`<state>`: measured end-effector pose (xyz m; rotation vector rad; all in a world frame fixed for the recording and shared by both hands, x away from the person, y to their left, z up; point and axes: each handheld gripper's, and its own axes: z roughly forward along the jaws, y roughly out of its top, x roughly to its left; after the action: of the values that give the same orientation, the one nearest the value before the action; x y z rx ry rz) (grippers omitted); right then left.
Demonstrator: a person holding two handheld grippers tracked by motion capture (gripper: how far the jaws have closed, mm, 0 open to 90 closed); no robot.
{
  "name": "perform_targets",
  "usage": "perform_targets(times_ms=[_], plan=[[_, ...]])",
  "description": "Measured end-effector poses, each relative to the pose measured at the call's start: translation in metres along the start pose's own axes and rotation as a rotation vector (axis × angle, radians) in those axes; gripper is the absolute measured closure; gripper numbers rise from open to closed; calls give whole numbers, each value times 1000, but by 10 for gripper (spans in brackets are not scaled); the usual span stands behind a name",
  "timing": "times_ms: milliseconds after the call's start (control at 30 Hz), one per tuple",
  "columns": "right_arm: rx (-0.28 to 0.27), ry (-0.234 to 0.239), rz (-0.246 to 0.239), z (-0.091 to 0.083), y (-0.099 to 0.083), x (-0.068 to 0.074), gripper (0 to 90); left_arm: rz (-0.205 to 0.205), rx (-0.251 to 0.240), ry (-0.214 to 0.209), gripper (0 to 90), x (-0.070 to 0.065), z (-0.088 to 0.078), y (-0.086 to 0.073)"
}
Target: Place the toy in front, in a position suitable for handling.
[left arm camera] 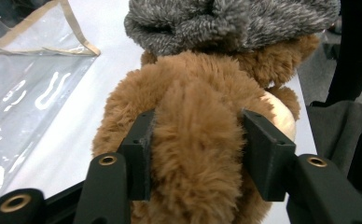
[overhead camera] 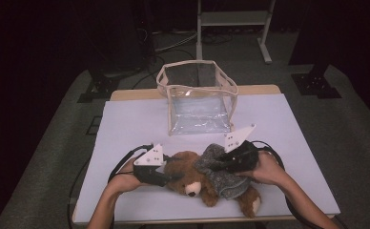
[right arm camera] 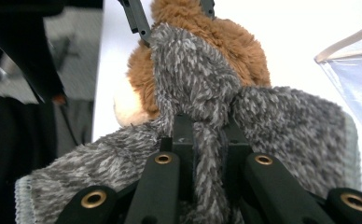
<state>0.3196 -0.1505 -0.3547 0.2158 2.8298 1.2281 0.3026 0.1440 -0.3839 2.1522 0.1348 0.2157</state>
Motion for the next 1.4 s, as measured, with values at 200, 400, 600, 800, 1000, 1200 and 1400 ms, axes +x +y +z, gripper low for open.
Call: perform_targets(times_ms=[200,400,600,800,1000,1200,1400], plan=[[45,-17,-66,1,34,4,799,14,8,-2,530,-2,3,1],[-29,17,-66,14,45,2,798,29,1,-5,530,-5,6,3],[11,4,-15,15,17,-5,800,29,-4,4,526,-4,3,2],[-8,-2,-10,1,11,-4,798,34,-6,6,529,-5,7,5],[-60,25,-51,17,36,3,796,38,-6,2,530,-6,8,6],[-38,22,-50,24,35,1,796,41,-4,5,530,-6,8,5],[-15,-13,-12,0,7,-1,796,43,-1,1,531,-7,7,5]])
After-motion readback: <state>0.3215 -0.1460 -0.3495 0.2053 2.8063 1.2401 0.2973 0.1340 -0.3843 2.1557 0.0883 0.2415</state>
